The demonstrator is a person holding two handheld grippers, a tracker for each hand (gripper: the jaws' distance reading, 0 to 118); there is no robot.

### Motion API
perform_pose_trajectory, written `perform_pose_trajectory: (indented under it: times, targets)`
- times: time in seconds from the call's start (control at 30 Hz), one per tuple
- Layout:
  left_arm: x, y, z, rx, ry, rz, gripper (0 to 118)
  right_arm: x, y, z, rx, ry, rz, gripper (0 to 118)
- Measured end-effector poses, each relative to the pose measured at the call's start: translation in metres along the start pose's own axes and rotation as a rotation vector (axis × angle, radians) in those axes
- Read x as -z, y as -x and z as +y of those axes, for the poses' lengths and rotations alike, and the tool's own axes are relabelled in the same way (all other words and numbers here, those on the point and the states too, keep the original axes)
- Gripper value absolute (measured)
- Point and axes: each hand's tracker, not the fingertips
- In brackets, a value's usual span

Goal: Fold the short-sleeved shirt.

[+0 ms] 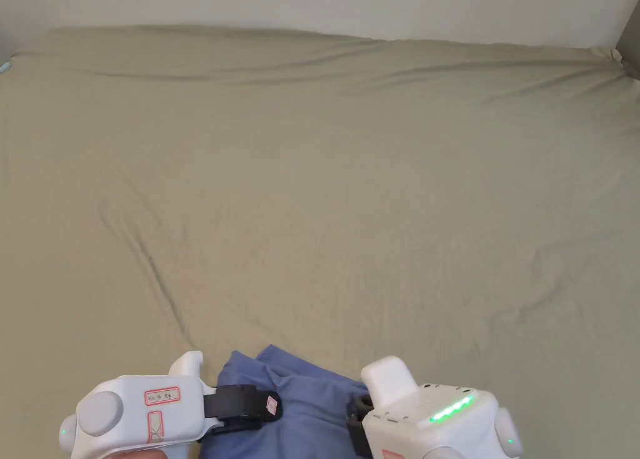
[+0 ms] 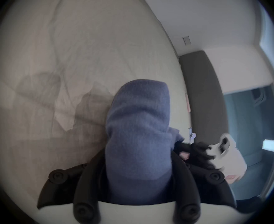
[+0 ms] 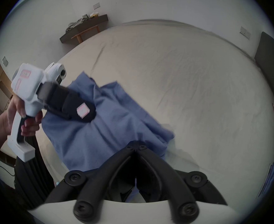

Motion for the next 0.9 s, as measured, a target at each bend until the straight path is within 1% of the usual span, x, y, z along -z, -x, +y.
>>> perform_pose_trajectory:
  times: [0.1,0.17,0.27,0.33,0.4,0.47,0.53,0.57,0.63,0.7,0.77,0.9]
  targets:
    - [-0.008,-0.014,-0.005,0.028,-0.023,0.043,34,-0.036,-0.003,0.022,-0.012,-0.128,-0.083,2]
    - [-0.014,-0.024,-0.01,0.064,-0.041,0.094,34,-0.066,-0.003,0.039,-0.028,-0.228,-0.165,2]
    - [-0.024,-0.04,-0.019,0.147,-0.063,0.154,34,-0.105,0.004,0.059,-0.074,-0.358,-0.278,2]
    - [-0.033,-0.048,-0.023,0.169,-0.078,0.175,34,-0.123,0.011,0.066,-0.098,-0.424,-0.324,2]
    - [-0.045,-0.053,-0.027,0.203,-0.105,0.264,34,-0.136,0.019,0.071,-0.112,-0.477,-0.365,2]
    - [-0.056,-0.056,-0.03,0.267,-0.131,0.385,34,-0.146,0.027,0.076,-0.123,-0.51,-0.39,2]
    - [-0.07,-0.051,-0.034,0.314,-0.155,0.485,34,-0.15,0.039,0.08,-0.178,-0.528,-0.445,2]
    - [-0.078,-0.046,-0.036,0.303,-0.171,0.508,34,-0.151,0.044,0.08,-0.192,-0.55,-0.468,2]
    - [-0.093,-0.036,-0.038,0.287,-0.192,0.558,34,-0.151,0.05,0.081,-0.186,-0.565,-0.456,2]
    - [-0.108,-0.024,-0.041,0.307,-0.218,0.625,34,-0.151,0.055,0.083,-0.166,-0.572,-0.423,2]
    - [-0.122,-0.01,-0.041,0.329,-0.23,0.705,34,-0.146,0.061,0.085,-0.166,-0.573,-0.424,2]
    - [-0.148,0.018,-0.038,0.292,-0.26,0.782,34,-0.136,0.072,0.089,-0.17,-0.579,-0.419,2]
